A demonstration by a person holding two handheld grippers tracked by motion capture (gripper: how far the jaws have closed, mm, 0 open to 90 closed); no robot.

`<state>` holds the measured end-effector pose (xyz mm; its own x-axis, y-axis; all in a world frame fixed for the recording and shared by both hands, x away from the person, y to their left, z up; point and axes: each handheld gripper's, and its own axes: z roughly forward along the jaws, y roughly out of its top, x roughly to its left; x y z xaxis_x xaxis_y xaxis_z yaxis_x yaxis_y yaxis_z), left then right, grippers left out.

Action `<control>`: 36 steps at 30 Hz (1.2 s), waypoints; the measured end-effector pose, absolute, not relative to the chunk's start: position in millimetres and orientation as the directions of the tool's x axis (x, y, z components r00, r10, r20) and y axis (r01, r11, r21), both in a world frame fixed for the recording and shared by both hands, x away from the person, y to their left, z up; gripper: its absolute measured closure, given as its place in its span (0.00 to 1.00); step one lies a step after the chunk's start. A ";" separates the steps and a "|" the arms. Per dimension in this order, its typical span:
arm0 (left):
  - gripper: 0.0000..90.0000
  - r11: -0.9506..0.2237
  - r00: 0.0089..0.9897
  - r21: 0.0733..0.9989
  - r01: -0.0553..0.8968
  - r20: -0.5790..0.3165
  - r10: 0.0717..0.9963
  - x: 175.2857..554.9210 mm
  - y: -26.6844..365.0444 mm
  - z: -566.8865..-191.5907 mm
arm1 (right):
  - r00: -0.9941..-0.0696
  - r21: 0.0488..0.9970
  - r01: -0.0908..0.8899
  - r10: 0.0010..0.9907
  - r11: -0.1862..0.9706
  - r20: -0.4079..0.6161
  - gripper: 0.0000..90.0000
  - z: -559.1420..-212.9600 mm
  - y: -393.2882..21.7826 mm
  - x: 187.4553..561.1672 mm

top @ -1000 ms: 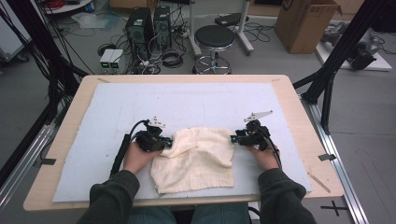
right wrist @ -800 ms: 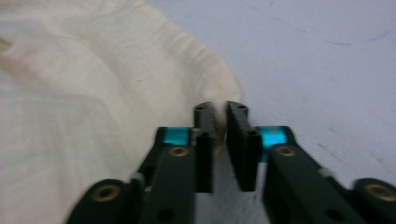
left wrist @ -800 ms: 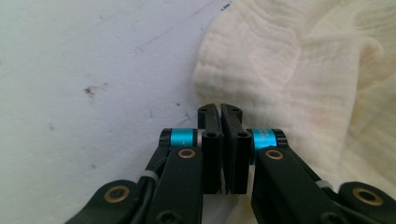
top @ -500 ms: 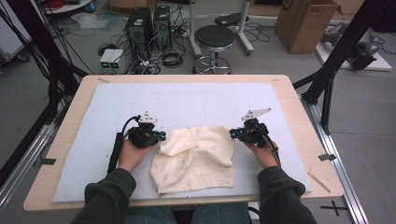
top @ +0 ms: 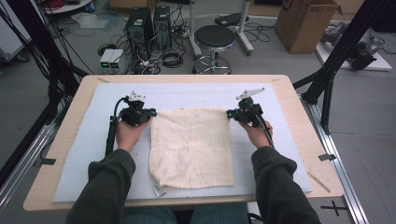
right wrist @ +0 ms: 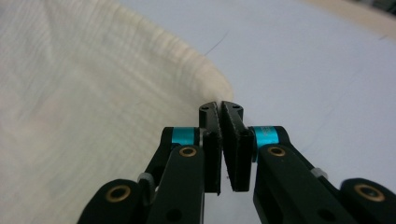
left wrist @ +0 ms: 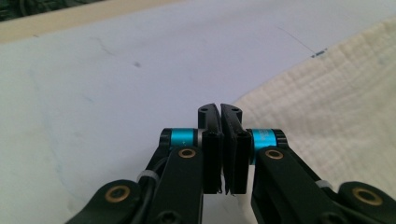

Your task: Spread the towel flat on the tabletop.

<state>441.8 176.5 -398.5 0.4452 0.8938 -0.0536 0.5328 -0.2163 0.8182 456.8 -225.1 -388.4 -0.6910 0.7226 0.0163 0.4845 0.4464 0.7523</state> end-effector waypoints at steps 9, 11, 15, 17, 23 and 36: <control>0.69 -0.231 0.530 0.826 0.514 -0.095 0.843 428.2 183.6 -392.3 | -0.689 0.739 0.510 0.724 0.440 0.044 0.75 -391.9 -219.7 457.8; 0.68 -0.219 0.565 0.844 0.489 -0.115 0.817 408.7 189.7 -390.2 | -0.704 0.743 0.504 0.708 0.441 0.057 0.72 -390.5 -222.6 447.4; 0.68 -0.214 0.614 0.871 0.443 -0.121 0.780 376.0 196.3 -390.3 | -0.746 0.751 0.475 0.663 0.459 0.066 0.66 -384.4 -227.8 421.7; 0.67 -0.232 0.627 0.868 0.439 -0.112 0.771 368.2 197.1 -389.6 | -0.769 0.773 0.427 0.638 0.469 0.038 0.66 -380.0 -227.7 405.5; 0.68 -0.219 0.700 0.895 0.388 -0.131 0.702 313.5 205.1 -394.1 | -0.825 0.809 0.345 0.565 0.476 0.019 0.62 -379.5 -227.4 362.0; 0.68 -0.364 0.802 0.848 0.386 -0.114 0.586 252.2 196.2 -426.8 | -0.885 0.793 0.315 0.464 0.522 0.047 0.64 -416.8 -228.8 307.3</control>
